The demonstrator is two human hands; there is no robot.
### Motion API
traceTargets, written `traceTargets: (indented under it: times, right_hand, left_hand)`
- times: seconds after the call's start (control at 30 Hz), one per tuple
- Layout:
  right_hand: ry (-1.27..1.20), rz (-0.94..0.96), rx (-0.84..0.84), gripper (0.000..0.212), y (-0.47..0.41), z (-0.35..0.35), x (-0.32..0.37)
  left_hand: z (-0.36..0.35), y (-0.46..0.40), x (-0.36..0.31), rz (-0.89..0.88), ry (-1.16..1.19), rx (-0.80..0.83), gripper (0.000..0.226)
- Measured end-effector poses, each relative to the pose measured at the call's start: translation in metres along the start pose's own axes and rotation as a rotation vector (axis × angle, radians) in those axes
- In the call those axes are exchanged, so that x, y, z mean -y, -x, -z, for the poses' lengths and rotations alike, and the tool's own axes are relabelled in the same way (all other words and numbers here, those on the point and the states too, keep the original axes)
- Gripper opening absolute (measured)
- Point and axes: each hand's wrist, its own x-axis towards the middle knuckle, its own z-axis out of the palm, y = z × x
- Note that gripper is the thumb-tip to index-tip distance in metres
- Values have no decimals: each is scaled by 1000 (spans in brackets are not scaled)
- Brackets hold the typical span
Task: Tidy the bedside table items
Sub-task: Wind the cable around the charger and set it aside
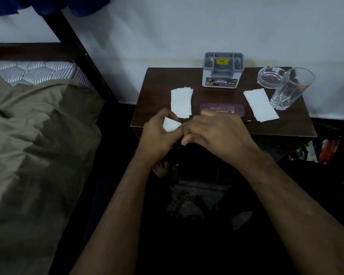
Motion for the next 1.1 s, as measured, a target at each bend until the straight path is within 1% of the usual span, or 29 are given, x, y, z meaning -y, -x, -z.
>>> traceTargets:
  times: [0.03,0.1,0.13,0.2,0.37,0.4,0.47,0.5,0.53,0.57,0.6,0.63,0.67,0.77,0.83,0.9,0.93,1.0,1.1]
  right_hand:
    - [-27,-18,-24,33,1,1,-2]
    - [-88,-53,-84,34,2,3,-4]
    - [-130,-76,-103,33,3,4,-5]
    - [-239,-116,-118,32,3,5,-8]
    - [-416,-179,-103,30,5,8,-12]
    - [-437,-188,-91,28,5,8,-13]
    - [-477,-204,-65,20,6,6,-16]
    - [-498,-212,-58,17,6,5,-18]
    - [-522,-222,-54,14,6,5,-20]
    - [-546,-231,-50,13,6,4,-22]
    - [-570,-238,-45,12,5,2,-24]
    - [-597,-249,-42,11,5,1,-26]
    - [-627,-267,-43,11,4,0,-27]
    - [-701,-343,-62,15,1,-5,-27]
    - [-690,-368,-42,20,0,-8,-26]
    - [-589,-370,49,21,0,-12,-25]
    - [-532,-366,112,19,0,-14,-23]
    - [-510,-360,213,13,-1,-19,-16]
    - [-503,-296,325,3,-4,-24,1]
  left_hand:
    - [-1,0,-1,21,69,46,24]
    - [-3,1,-4,53,165,122,18]
    - [-4,1,-6,49,173,156,15]
    - [-5,2,-8,2,168,217,21]
    - [-6,8,-17,-88,258,343,45]
    - [-6,9,-18,-101,274,373,53]
    - [-6,11,-20,-105,305,421,81]
    - [-5,11,-19,-108,318,445,91]
    - [-5,12,-18,-101,324,468,91]
    - [-6,12,-18,-84,335,486,79]
    - [-7,13,-17,-65,354,494,58]
    - [-9,14,-18,-53,376,488,42]
    - [-10,15,-19,-49,395,463,35]
    - [-13,16,-21,-42,488,331,32]
    - [-13,17,-25,3,652,239,33]
    - [-11,15,-27,49,777,150,33]
    - [-10,14,-27,63,796,113,32]
    - [-10,11,-27,79,785,44,31]
    - [-11,7,-26,124,775,-129,30]
